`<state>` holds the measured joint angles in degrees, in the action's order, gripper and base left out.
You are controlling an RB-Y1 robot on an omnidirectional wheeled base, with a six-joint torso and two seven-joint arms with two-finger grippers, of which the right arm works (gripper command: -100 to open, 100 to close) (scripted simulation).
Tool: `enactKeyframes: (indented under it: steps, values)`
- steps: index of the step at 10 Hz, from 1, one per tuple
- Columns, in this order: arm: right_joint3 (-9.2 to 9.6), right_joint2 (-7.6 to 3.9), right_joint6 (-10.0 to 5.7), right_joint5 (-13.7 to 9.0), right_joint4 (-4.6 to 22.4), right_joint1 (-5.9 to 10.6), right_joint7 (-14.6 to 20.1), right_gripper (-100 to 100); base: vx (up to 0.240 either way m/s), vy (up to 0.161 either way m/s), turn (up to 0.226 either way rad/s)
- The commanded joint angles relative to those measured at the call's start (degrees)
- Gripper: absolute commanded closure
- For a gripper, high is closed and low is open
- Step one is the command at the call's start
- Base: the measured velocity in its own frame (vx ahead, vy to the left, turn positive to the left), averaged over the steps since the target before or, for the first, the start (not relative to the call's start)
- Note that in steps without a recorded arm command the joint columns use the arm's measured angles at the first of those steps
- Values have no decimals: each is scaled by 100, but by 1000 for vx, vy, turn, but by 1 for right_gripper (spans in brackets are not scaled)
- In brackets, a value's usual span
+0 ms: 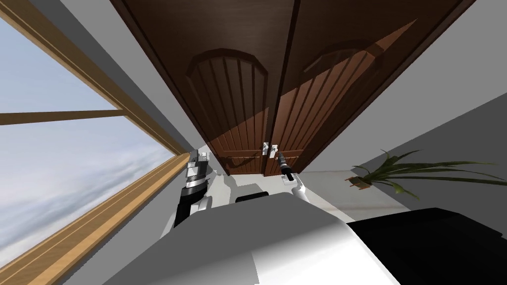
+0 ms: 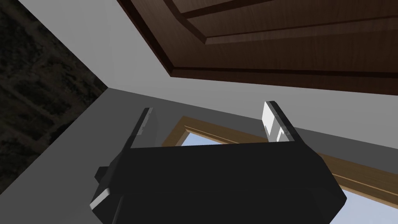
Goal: Pull the door open
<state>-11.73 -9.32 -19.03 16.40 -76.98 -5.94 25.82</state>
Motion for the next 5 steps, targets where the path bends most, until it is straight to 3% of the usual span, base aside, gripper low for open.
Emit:
enactKeyframes:
  steps: [1, 2, 4, 5]
  values:
    - [-166, -74, 33, -39, 117, -96, -35, -100, -34, -83, -212]
    - [-244, -106, 47, -60, 183, -123, -59, -100, -58, -147, -206]
    - [-264, -114, 51, -66, 203, -127, -67, -100, -16, -88, -1]
    - [-297, -118, 54, -84, 267, -95, -98, -100, 99, -61, -13]
